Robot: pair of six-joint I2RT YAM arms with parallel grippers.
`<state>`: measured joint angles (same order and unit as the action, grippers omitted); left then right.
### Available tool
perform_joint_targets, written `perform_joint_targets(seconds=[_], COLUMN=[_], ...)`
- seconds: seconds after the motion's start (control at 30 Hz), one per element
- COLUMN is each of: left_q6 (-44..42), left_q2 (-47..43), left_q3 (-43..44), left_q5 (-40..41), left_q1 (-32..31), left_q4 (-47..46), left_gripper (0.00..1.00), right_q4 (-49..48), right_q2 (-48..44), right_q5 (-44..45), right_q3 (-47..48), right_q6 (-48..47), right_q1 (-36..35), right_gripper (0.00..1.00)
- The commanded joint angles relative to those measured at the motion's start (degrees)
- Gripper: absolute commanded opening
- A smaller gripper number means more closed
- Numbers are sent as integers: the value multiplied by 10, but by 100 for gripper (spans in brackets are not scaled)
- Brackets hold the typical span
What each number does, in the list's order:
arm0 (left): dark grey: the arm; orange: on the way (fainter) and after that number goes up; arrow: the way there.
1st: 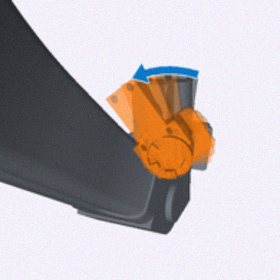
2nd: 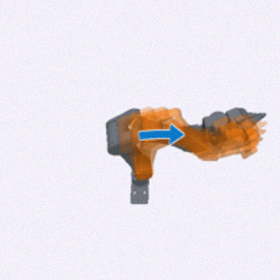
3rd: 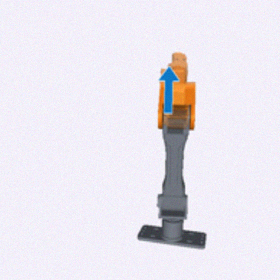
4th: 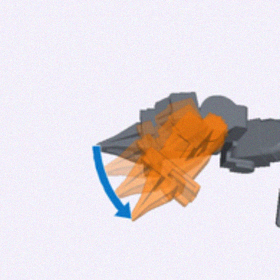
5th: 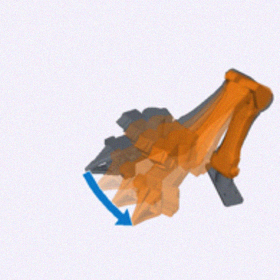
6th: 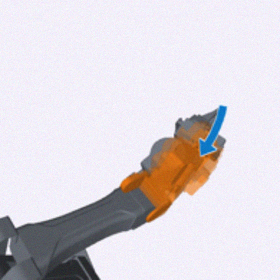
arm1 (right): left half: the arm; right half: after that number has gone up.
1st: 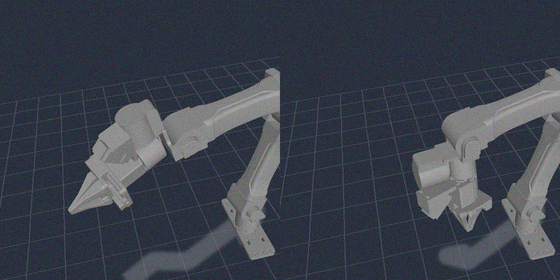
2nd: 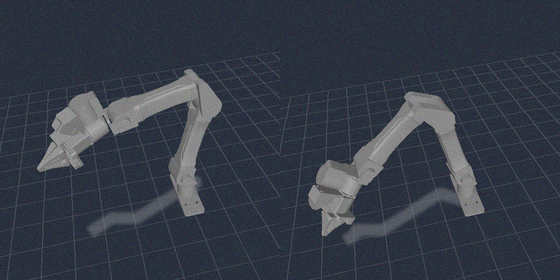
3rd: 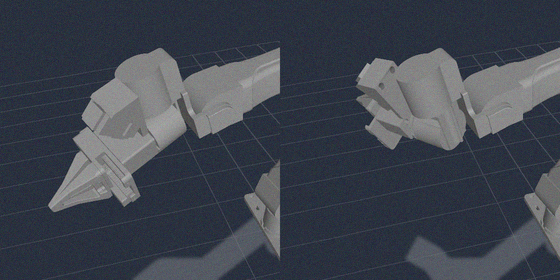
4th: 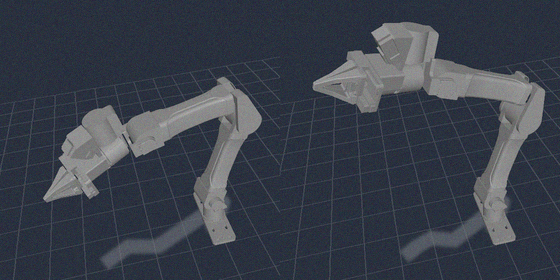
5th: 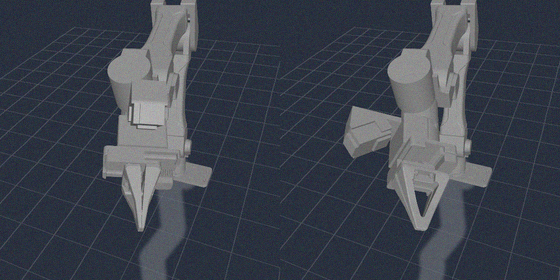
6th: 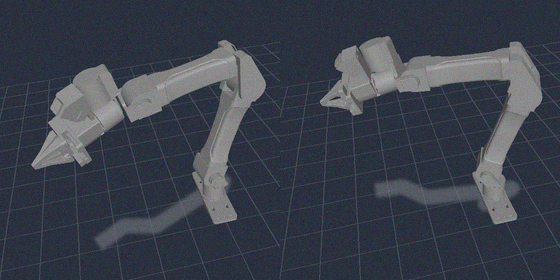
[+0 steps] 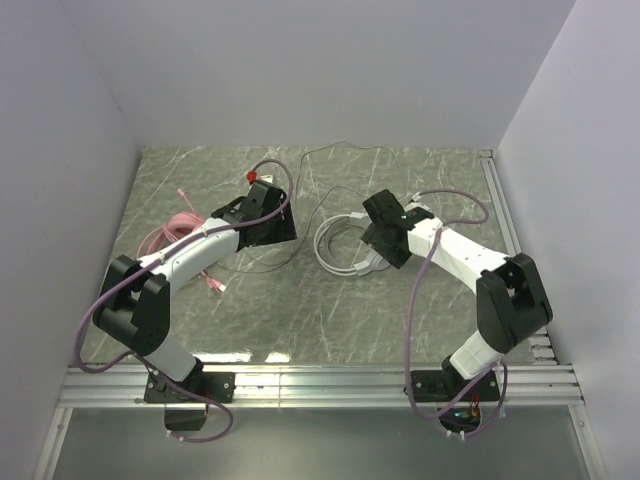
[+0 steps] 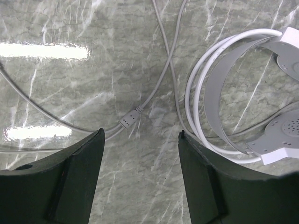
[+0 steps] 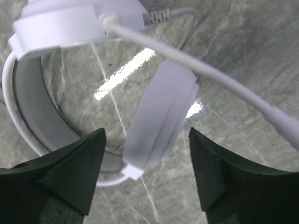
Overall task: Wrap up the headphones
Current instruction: Grab headphones with the right arm, then pass the headphones from the right arm to the left
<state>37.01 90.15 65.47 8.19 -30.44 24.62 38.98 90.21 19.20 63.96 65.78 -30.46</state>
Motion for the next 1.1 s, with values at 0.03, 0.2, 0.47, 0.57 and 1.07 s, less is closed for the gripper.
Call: perform_joint_targets(seconds=[0.03, 0.2, 0.47, 0.57, 1.07], left_q6=[-15, -12, -5, -2, -3], left_q2=[-14, -17, 3, 8, 112], left_q3=[4, 2, 11, 22, 130], left_q5=[-9, -12, -36, -36, 12], left_q1=[3, 2, -2, -9, -44], left_q4=[-12, -17, -26, -26, 35], left_gripper=[69, 69, 71, 72, 66], right_q4=[2, -13, -45, -54, -73], right_q2=[36, 48, 22, 8, -7], right_q5=[8, -2, -32, -41, -62], right_q3=[44, 33, -1, -9, -25], right_q6=[22, 29, 22, 20, 20], right_q1=[8, 13, 18, 21, 21], right_gripper=[73, 62, 23, 22, 20])
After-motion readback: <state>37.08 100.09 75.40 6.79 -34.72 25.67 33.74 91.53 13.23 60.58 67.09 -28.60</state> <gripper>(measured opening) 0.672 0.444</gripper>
